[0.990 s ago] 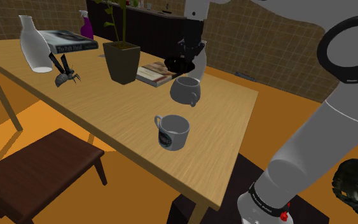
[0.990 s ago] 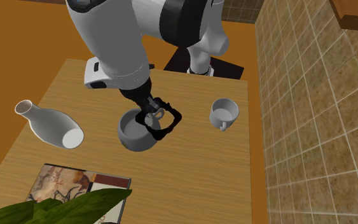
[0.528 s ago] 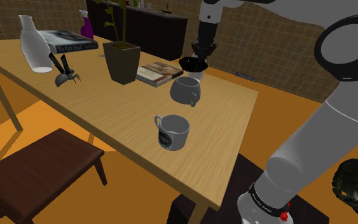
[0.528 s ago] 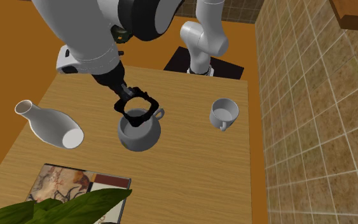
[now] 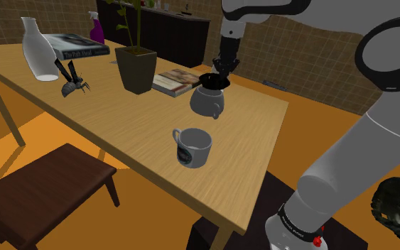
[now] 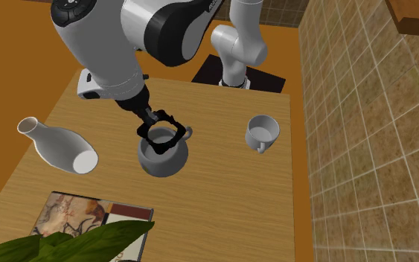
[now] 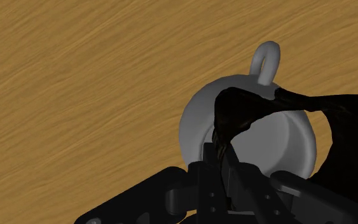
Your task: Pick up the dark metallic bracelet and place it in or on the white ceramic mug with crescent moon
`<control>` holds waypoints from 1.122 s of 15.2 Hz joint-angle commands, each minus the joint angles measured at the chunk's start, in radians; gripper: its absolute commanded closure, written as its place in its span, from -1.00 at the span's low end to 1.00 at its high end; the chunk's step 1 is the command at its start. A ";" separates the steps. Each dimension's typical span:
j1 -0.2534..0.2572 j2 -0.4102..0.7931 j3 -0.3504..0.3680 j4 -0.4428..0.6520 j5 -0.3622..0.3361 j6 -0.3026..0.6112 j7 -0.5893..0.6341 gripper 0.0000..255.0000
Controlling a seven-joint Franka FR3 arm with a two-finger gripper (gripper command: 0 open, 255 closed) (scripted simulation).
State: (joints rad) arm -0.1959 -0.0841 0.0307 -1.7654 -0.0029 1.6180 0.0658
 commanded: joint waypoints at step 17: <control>0.000 -0.006 -0.001 -0.088 0.000 0.083 -0.001 -1.00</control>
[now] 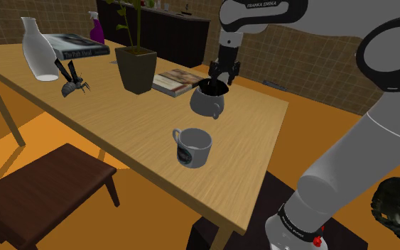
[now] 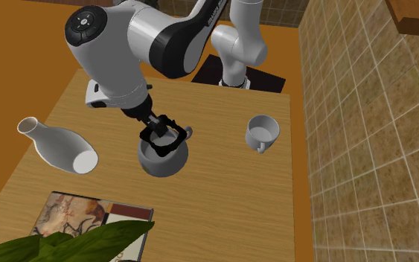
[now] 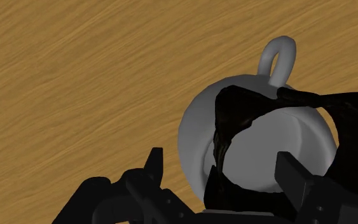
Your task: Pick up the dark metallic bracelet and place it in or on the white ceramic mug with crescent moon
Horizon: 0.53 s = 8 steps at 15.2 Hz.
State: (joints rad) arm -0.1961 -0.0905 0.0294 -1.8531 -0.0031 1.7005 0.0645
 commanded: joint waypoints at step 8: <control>0.001 0.023 0.002 0.153 0.000 -0.130 0.002 -1.00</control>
State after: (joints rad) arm -0.1947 -0.0695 0.0311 -1.7087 -0.0033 1.5778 0.0672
